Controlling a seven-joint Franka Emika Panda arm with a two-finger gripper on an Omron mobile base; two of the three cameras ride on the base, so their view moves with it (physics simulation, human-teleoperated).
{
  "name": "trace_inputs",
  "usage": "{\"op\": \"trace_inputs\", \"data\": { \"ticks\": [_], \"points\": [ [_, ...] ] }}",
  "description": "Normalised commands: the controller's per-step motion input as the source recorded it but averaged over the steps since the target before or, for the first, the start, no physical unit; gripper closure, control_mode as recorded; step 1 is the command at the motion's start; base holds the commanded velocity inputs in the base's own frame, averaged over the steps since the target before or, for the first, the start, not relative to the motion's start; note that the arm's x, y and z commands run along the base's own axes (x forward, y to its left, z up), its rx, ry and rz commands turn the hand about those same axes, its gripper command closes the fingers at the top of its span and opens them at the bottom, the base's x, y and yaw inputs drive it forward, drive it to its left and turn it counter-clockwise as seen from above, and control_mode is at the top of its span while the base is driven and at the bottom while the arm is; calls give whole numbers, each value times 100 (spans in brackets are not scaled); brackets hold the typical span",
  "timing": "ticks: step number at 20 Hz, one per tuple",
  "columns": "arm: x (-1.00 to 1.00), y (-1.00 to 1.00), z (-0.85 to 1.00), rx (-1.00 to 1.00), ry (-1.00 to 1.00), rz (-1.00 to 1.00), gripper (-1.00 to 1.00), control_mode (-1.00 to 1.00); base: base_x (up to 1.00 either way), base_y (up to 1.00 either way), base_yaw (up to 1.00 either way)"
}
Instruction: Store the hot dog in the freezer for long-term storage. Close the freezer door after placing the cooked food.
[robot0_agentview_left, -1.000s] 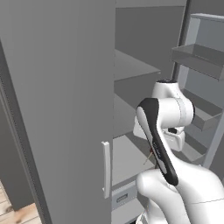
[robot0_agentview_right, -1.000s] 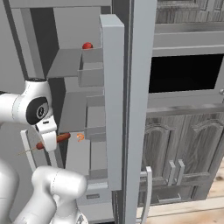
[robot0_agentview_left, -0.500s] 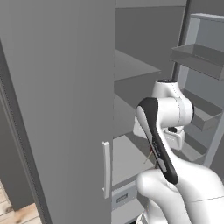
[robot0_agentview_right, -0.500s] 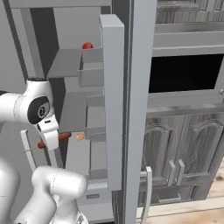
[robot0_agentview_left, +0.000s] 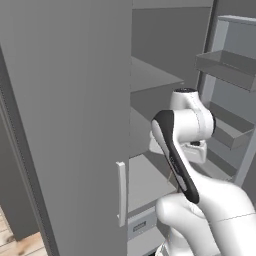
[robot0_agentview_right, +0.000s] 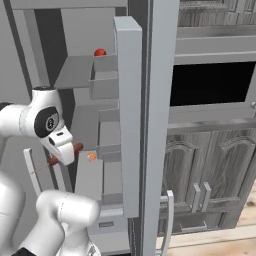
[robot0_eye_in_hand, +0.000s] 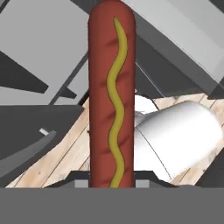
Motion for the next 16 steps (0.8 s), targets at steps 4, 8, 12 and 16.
{"op": "trace_inputs", "data": {
  "ticks": [4, 8, 12, 16],
  "points": [
    [58, -8, 0, -2, -11, 16, 100, -100, 0, 0, 0],
    [53, -17, -1, -2, -15, 16, 100, -100, 0, 0, 0],
    [46, -23, -12, 0, -14, 15, 100, -100, 0, 0, 0],
    [40, -5, -13, -1, -9, 10, 100, -100, 0, 0, 0]
  ]
}}
